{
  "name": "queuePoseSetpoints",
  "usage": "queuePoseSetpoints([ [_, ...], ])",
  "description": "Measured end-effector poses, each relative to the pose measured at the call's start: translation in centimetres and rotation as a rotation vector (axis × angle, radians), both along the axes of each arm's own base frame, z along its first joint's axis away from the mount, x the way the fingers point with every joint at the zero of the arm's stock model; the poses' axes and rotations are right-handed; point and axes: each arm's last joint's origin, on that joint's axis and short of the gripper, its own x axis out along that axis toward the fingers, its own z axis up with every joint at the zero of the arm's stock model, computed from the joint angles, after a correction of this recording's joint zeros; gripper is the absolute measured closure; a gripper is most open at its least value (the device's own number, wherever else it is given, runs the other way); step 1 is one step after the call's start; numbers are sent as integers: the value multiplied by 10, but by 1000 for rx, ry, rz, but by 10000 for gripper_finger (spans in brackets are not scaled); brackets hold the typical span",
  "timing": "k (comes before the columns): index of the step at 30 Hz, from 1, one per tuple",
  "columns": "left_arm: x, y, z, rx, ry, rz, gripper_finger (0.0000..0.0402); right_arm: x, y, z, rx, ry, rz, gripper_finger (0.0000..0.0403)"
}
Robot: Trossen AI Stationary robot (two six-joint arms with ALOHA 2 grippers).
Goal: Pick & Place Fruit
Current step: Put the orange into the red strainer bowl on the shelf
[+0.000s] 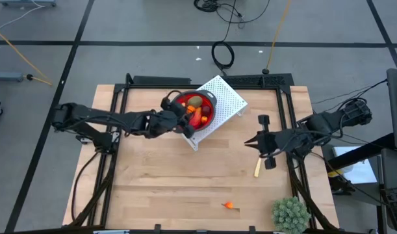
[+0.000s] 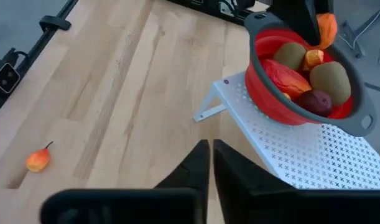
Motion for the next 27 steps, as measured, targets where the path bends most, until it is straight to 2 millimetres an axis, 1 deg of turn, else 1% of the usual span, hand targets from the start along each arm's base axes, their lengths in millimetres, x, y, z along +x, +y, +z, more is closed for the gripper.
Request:
queuePoseSetpoints([
  [3, -3, 0, 13, -4, 72, 4, 304, 0, 0, 0, -20, 0, 13, 400],
  [6, -5, 0, 26, -14, 102, 1, 301, 0, 0, 0, -36, 0, 24, 399],
  [9, -7, 2, 30, -57, 112, -10, 291, 0, -1, 1, -33, -7, 21, 395],
  [11, -7, 4, 28, -97, 116, -28, 283, 0, -1, 1, -33, -7, 21, 395],
  [16, 2, 7, 14, -173, 165, -74, 266, 0, -1, 1, -33, -7, 20, 402],
  [23, 4, 6, 1, -229, 231, -52, 245, 1, 0, 2, -29, -19, 20, 401],
  [27, 5, 6, -2, -250, 228, -36, 231, 2, 0, 3, -24, -30, 19, 402],
])
